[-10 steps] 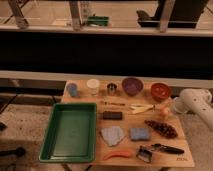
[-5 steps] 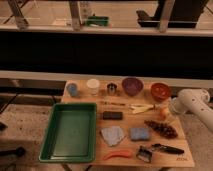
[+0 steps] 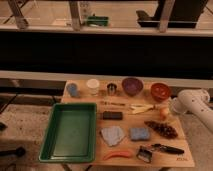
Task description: Place apple in table surface
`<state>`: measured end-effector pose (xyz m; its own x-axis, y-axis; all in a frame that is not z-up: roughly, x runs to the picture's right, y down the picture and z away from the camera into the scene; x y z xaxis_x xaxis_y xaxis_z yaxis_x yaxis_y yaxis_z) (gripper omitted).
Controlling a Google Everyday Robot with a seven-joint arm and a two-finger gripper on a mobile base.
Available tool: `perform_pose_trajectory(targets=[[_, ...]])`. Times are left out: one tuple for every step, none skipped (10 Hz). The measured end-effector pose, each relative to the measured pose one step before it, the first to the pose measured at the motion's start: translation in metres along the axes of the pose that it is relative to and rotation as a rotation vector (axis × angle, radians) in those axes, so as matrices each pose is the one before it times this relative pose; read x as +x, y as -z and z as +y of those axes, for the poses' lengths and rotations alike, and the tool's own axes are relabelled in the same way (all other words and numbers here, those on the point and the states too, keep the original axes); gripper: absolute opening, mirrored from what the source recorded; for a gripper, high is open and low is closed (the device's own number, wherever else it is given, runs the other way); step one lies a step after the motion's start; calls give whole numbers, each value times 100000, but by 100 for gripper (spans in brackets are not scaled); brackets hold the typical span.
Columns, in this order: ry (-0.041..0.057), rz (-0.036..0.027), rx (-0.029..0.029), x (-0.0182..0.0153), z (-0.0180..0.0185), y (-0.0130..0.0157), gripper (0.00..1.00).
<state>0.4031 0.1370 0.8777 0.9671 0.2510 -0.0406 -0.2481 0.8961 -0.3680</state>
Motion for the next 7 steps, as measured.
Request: perform_pose_trajectory(targets=[[346,604,2573,-61,-403,866,80],[-81,275,1526,75,-343,670,80],[-273,325,1388,156,-560,936,80],[-1148,36,1202,335,-651,1255,80],[-1897,-10,615,709,-838,1702,80],[-1840,-238,-128,665,-658,1302,80],[-3593,-910,-476,1203,-918,2453,80]])
